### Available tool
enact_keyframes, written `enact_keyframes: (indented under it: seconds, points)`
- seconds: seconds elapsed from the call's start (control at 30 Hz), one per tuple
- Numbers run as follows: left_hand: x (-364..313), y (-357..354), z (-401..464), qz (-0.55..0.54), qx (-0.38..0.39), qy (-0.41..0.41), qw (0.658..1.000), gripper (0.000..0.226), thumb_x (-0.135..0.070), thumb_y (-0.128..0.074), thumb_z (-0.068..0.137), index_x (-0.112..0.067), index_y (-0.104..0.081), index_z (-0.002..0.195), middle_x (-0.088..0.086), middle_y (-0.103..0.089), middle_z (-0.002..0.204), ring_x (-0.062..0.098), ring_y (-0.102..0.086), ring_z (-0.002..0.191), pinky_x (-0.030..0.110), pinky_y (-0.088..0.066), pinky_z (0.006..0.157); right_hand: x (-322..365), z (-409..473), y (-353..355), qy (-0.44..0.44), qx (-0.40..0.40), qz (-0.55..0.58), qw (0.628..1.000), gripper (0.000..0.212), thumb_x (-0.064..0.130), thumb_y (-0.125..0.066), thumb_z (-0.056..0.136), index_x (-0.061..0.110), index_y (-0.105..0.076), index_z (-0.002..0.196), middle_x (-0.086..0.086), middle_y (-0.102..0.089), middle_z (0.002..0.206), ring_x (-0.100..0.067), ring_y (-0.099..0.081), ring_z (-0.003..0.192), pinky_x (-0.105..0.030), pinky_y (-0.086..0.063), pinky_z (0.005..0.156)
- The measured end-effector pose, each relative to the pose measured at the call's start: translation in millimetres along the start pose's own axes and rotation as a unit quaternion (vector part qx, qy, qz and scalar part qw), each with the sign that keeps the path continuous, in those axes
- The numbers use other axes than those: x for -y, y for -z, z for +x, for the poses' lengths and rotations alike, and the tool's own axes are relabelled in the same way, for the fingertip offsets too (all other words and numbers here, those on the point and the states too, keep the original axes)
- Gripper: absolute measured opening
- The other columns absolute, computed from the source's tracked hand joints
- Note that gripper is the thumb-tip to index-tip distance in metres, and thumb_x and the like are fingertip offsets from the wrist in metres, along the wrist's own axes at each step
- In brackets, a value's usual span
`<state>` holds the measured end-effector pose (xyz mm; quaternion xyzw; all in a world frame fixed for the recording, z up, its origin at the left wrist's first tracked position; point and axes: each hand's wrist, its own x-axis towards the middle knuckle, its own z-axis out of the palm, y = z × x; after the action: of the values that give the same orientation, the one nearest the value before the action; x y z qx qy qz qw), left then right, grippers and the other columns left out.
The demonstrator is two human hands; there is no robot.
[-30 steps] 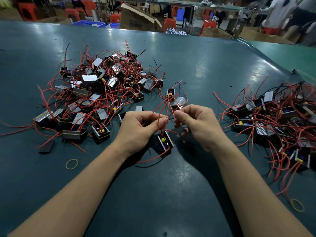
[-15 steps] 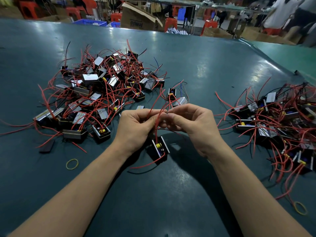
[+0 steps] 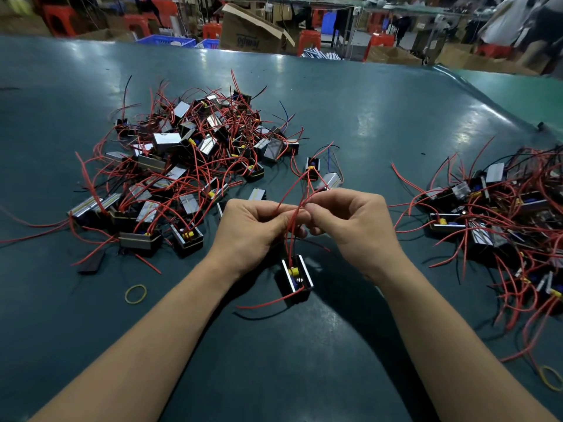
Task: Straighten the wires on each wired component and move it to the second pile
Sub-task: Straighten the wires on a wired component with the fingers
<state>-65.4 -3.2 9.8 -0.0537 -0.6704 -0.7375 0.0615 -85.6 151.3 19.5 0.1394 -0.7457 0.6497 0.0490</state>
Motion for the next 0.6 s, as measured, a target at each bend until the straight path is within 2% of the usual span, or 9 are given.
enact_keyframes:
  seconds: [0.07,0.17,0.27,0.37,0.43,0.5,0.6]
  points:
    - [0.0,0.0,-0.6,0.003,0.016,0.002,1.0,0.011,-0.018,-0.073,0.074,-0.011,-0.077,0.082,0.007,-0.074,0.07,0.014,-0.071,0.064,0.018,-0.054,0.06,-0.4,-1.0,-3.8,0.009,-0.029,-0.021,0.999,0.02,0.004,-0.07,0.082,0.021,-0.072,0.073,-0.002,-0.07,0.067,-0.016,-0.064,0.06,-0.034,-0.057,0.06]
    - [0.2,0.6,-0.3,0.018,0.05,0.0,0.999,0.012,-0.016,-0.073,0.075,-0.012,-0.075,0.086,0.002,-0.075,0.073,0.01,-0.071,0.068,0.015,-0.052,0.064,-1.6,-1.0,-2.9,0.011,-0.061,-0.044,0.997,0.017,0.007,-0.067,0.079,0.02,-0.07,0.069,-0.002,-0.069,0.065,-0.016,-0.063,0.059,-0.04,-0.059,0.061]
    - [-1.4,-0.5,-0.7,0.035,0.078,-0.012,0.996,0.018,-0.021,-0.073,0.071,-0.015,-0.075,0.088,-0.003,-0.076,0.077,0.004,-0.07,0.072,0.013,-0.052,0.068,-1.4,-1.0,-0.9,0.014,-0.073,-0.066,0.995,0.014,0.009,-0.067,0.078,0.018,-0.067,0.067,-0.005,-0.069,0.064,-0.026,-0.066,0.06,-0.048,-0.059,0.063]
    - [-2.0,-2.0,-1.2,0.021,0.1,-0.02,0.995,0.018,-0.019,-0.072,0.072,-0.015,-0.074,0.09,-0.003,-0.076,0.081,0.004,-0.071,0.077,0.011,-0.051,0.071,1.9,-2.5,-3.8,0.006,-0.071,-0.066,0.995,0.009,0.018,-0.065,0.071,0.021,-0.064,0.063,0.003,-0.066,0.058,-0.017,-0.063,0.056,-0.04,-0.057,0.058]
    - [-0.7,-2.0,-0.1,0.028,0.079,-0.019,0.996,0.014,-0.016,-0.072,0.075,-0.015,-0.074,0.088,-0.005,-0.076,0.077,0.002,-0.07,0.074,0.01,-0.05,0.069,1.8,-1.1,-4.2,-0.011,-0.073,-0.052,0.996,0.015,0.013,-0.068,0.073,0.021,-0.064,0.061,0.002,-0.065,0.058,-0.015,-0.061,0.056,-0.037,-0.055,0.054]
    - [0.4,-1.5,1.7,0.053,0.051,-0.025,0.997,0.012,-0.008,-0.07,0.082,-0.015,-0.074,0.09,-0.009,-0.074,0.072,-0.001,-0.068,0.071,0.01,-0.049,0.069,1.1,1.1,-3.1,-0.035,-0.077,-0.014,0.996,0.023,0.004,-0.067,0.08,0.018,-0.064,0.063,0.001,-0.064,0.058,-0.012,-0.06,0.055,-0.028,-0.05,0.046]
    - [0.5,-1.7,3.3,0.085,0.041,-0.039,0.995,0.017,-0.002,-0.063,0.09,-0.013,-0.072,0.099,-0.014,-0.071,0.066,-0.006,-0.063,0.064,0.007,-0.046,0.065,2.4,3.4,-2.4,-0.083,-0.067,0.047,0.993,0.021,0.0,-0.063,0.084,0.011,-0.064,0.067,0.003,-0.062,0.056,-0.008,-0.058,0.053,-0.019,-0.046,0.043]
